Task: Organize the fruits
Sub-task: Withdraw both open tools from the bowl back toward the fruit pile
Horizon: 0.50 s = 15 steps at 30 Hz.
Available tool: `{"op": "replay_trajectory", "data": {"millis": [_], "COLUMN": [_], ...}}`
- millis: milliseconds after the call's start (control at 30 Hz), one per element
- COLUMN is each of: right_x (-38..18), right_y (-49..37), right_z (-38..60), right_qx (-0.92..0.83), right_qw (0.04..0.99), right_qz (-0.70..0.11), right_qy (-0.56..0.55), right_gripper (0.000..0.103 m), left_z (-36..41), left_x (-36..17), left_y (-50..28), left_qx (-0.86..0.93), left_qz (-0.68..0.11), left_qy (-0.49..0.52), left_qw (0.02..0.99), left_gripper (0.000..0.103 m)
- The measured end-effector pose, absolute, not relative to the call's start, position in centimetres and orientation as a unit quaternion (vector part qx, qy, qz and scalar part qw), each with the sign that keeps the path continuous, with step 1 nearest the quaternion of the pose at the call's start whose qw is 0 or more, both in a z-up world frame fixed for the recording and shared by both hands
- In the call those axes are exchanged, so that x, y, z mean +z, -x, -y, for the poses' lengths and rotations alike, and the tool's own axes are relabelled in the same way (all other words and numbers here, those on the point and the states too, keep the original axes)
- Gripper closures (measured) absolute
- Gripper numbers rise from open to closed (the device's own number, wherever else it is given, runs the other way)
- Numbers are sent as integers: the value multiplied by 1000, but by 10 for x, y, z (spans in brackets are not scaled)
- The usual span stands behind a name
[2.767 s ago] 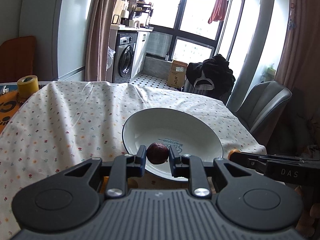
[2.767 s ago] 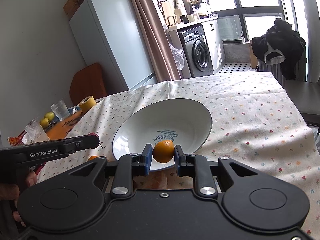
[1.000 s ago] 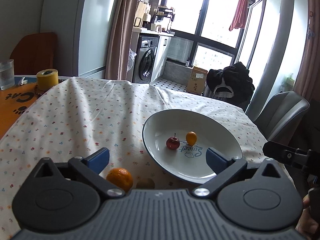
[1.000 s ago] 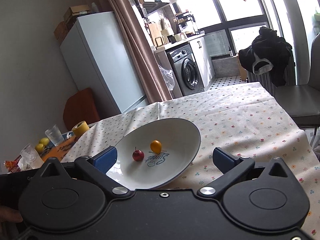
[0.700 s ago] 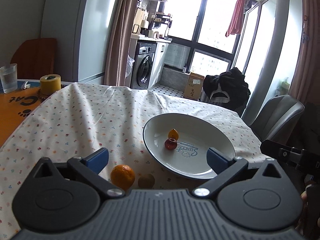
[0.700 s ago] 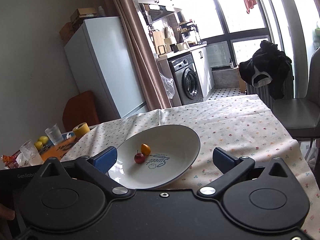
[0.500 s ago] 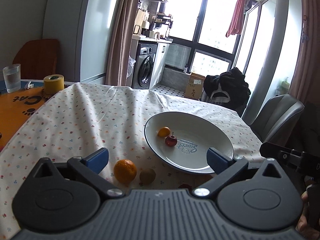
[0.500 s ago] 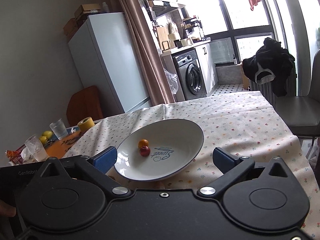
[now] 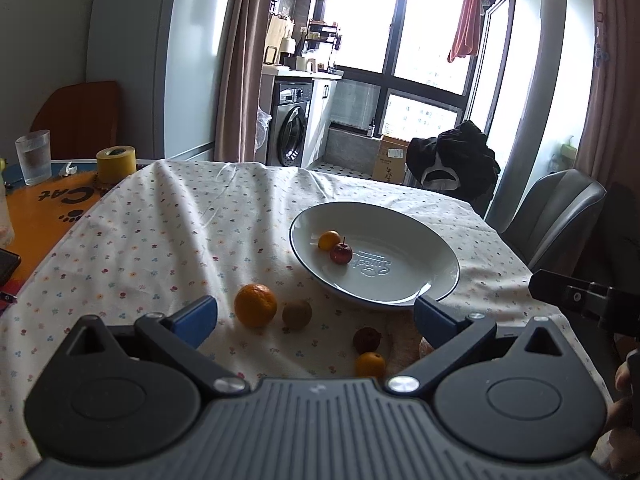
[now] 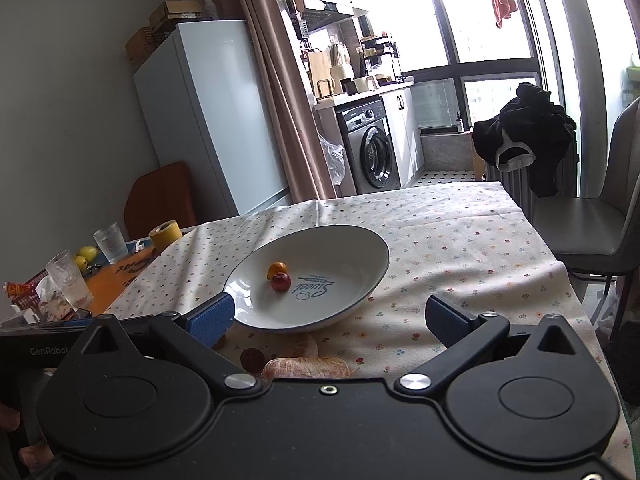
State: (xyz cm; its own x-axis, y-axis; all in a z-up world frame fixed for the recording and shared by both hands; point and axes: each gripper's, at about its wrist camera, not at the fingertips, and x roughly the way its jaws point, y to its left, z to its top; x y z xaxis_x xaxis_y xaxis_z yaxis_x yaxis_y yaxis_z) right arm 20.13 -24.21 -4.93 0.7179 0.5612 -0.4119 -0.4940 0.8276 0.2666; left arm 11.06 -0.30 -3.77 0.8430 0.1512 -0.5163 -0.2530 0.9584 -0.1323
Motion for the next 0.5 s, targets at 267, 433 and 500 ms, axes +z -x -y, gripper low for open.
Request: {"op": "replay_trajectory", "data": {"millis": [267, 433, 500], "right_x": [-56, -62, -63], "right_y": [-193, -187, -186], "right_z": [247, 251, 253], "right_qx": [271, 264, 264], "right_qw": [927, 930, 929], "right_qz": [-250, -249, -249], "right_qy": [-63, -64, -66], "right_gripper": [0, 0, 1], "left_z": [4, 5, 7], "left_x": [-41, -43, -44], "left_y": [-99, -92, -89], "left_qx": [112, 117, 113], "left_qz": [-262, -254, -252], "left_qy": [102, 102, 101], "left_qw": [953, 955, 956], "left_gripper": [0, 0, 1]}}
